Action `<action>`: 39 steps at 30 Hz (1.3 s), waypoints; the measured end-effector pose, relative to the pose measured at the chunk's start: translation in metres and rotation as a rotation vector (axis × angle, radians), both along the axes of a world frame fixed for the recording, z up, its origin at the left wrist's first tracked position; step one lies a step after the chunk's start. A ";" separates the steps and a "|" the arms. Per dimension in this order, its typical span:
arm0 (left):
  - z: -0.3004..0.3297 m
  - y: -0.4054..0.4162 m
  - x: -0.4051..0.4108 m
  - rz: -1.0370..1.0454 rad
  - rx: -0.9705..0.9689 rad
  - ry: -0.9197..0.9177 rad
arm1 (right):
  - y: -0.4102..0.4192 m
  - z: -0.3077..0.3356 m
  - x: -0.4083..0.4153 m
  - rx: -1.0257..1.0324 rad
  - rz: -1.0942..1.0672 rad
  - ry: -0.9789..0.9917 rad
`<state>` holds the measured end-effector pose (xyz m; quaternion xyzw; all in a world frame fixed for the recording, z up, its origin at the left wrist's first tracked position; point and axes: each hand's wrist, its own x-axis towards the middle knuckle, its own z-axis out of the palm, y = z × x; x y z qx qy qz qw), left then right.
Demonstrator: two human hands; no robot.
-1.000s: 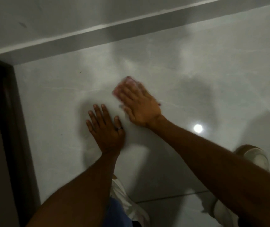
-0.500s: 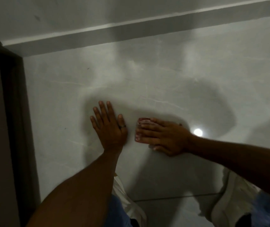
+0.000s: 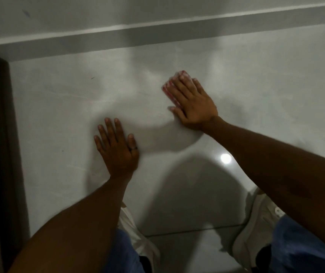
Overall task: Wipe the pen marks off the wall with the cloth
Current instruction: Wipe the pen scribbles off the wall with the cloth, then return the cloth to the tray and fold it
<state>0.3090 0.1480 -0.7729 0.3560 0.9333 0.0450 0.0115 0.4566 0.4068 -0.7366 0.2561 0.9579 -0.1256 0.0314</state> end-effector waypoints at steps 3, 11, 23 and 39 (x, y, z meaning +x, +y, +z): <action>-0.003 -0.002 0.000 -0.008 -0.007 0.031 | 0.027 0.004 -0.011 -0.080 -0.155 0.001; 0.032 0.001 -0.003 -0.005 -0.101 -0.195 | -0.033 0.037 0.024 -0.416 -0.382 -0.198; 0.453 0.011 -0.032 0.907 0.563 -1.841 | -0.176 0.406 -0.102 -1.353 -0.875 0.352; 0.514 -0.119 -0.331 0.735 0.926 -1.130 | -0.192 0.499 -0.452 -1.096 -0.368 0.163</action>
